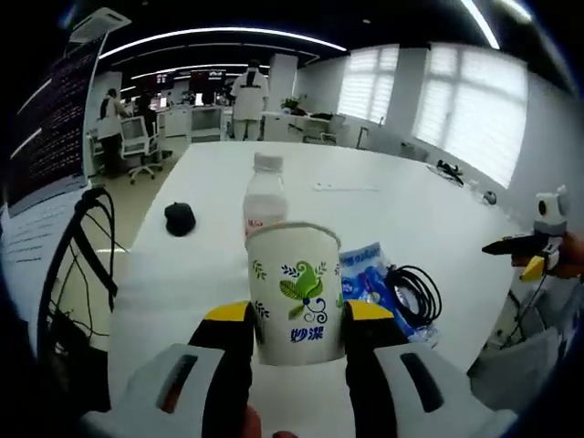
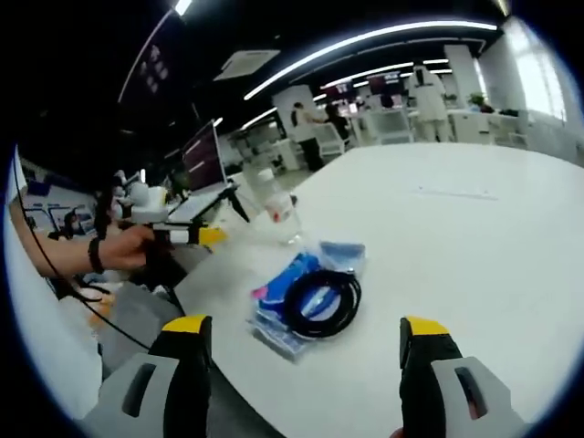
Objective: Arrange the tabletop items into an orderly group along one side of the table until the central work area is clear of visible clutter.
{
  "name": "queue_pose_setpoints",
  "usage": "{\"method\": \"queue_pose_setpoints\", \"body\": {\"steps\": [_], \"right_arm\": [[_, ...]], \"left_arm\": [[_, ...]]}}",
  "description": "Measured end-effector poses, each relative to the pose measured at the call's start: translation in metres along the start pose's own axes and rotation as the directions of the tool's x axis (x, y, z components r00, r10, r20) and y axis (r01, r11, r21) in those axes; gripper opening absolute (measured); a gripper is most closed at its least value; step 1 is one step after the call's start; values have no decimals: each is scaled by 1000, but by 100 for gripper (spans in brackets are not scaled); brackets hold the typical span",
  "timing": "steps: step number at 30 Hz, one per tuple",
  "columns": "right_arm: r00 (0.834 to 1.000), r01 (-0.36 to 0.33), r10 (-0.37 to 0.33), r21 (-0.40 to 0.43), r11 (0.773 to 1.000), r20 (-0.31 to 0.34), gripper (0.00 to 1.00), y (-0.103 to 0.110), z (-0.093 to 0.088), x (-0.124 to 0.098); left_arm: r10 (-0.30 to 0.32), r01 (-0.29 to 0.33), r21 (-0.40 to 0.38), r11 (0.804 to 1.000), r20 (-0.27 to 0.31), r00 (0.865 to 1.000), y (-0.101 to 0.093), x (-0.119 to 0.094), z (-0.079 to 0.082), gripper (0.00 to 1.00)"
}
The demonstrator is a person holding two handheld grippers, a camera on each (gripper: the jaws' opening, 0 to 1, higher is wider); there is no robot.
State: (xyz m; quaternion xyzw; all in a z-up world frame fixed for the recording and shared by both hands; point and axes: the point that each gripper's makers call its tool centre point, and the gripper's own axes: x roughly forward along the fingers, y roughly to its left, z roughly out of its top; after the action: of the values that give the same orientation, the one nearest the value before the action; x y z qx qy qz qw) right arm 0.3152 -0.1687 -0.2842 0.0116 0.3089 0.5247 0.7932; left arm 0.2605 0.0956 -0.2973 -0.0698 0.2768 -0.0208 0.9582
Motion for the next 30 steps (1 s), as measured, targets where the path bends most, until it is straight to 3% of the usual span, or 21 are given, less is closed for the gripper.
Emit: {"method": "queue_pose_setpoints", "body": {"steps": [7,15,22,25,30], "right_arm": [[999,-52,52,-40,998,-3,86,12,15,9],[995,-94,95,-79,992,8,85,18,33,16],[989,-141,145,-73,987,44,78,27,53,18],[985,-163,167,-77,984,42,75,34,58,20],[972,-230,233,-72,971,35,72,45,61,31]], "left_arm": [[-48,46,62,997,32,998,-11,-8,24,38],[-139,132,142,981,37,990,-43,-7,44,38],[-209,204,219,954,1,978,-68,-3,39,38],[-242,243,282,928,-41,969,-83,-2,29,38],[-285,293,314,903,-72,956,-108,-1,20,38]]}}
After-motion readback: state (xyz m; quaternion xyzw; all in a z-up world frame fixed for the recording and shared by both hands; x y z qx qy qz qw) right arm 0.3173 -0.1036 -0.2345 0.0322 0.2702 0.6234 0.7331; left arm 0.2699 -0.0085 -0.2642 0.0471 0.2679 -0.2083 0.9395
